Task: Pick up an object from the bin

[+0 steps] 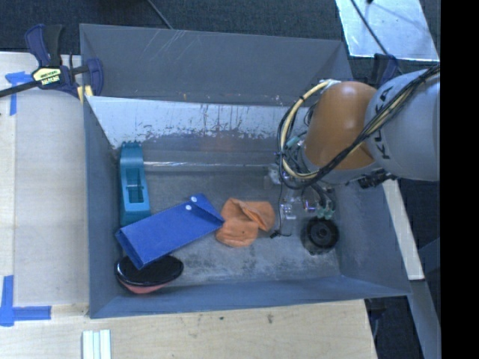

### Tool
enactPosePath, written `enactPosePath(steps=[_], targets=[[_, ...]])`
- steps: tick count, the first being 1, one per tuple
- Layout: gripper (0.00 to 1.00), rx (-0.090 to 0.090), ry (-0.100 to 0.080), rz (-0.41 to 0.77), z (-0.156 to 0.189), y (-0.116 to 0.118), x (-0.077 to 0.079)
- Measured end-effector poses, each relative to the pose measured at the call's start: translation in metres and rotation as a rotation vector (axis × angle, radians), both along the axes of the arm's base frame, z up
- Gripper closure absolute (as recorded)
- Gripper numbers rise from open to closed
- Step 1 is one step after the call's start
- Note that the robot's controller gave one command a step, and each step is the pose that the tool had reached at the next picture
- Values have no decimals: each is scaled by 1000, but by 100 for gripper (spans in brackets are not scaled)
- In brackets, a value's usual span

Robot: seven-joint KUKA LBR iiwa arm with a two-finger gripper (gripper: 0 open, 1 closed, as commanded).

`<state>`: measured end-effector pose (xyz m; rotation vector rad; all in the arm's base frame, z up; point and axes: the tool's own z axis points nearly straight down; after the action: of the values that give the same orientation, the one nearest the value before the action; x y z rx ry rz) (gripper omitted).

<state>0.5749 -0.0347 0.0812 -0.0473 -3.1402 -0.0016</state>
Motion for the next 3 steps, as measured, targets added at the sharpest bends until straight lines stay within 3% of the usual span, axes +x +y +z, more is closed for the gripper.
enactPosePath(steps=[1, 2, 3], targets=[[100, -1, -3, 66, -11, 50, -41], [100, -1, -3, 66, -11, 50, -41], [100, -3, 0, 63, 3, 98, -62]])
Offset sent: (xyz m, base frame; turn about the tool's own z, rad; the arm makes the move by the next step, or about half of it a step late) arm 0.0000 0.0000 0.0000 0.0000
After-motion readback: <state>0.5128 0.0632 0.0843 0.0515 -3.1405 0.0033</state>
